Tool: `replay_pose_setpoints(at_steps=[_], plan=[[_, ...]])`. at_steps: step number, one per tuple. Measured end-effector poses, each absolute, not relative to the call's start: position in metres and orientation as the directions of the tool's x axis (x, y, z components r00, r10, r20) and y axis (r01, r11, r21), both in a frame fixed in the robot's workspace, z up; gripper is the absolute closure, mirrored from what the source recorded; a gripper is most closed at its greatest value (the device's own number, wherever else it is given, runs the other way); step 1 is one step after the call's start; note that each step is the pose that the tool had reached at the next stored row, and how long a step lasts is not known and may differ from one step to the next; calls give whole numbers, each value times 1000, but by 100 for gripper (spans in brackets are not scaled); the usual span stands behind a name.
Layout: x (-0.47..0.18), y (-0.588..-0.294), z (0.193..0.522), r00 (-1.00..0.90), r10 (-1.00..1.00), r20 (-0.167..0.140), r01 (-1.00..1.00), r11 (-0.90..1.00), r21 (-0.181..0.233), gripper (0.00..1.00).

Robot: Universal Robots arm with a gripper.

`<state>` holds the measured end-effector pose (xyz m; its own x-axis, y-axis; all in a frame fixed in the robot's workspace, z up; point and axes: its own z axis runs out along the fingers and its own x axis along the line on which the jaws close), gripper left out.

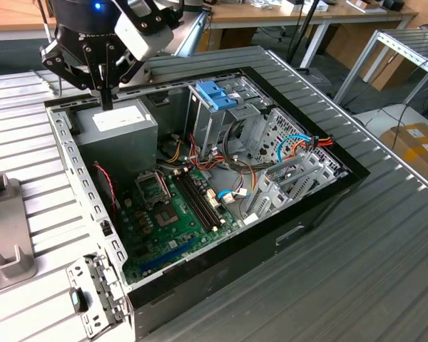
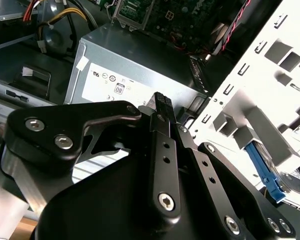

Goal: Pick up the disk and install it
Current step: 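Reach for the disk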

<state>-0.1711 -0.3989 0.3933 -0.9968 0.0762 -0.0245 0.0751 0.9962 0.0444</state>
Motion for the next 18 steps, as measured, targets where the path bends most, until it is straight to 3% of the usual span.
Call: replay_pose_setpoints(at_steps=[18], plan=[[-180, -399, 393, -997, 76, -24, 75, 996, 44, 90]])
